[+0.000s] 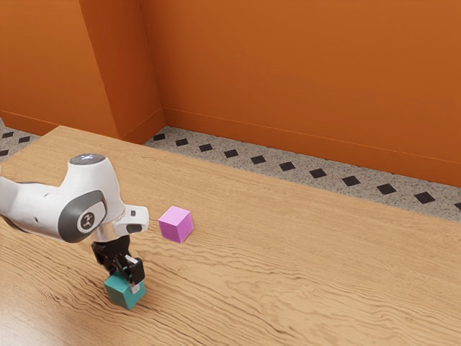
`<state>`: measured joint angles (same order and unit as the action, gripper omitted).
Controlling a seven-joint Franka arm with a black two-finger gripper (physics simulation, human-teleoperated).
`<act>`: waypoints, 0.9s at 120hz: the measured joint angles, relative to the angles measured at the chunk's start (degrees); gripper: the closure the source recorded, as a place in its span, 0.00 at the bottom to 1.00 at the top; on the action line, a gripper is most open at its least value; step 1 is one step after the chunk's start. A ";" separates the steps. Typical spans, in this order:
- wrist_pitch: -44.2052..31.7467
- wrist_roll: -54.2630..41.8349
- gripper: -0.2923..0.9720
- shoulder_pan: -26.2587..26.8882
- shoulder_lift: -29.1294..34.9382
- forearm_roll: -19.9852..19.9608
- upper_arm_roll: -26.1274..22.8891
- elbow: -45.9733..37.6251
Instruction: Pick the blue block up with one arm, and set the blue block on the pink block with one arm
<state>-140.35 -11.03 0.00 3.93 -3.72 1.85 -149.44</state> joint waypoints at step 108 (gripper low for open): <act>20.50 5.47 0.51 -1.30 -17.84 0.98 0.75 42.20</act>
<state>-119.85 -5.56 -1.30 -13.91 -2.74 2.59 -107.24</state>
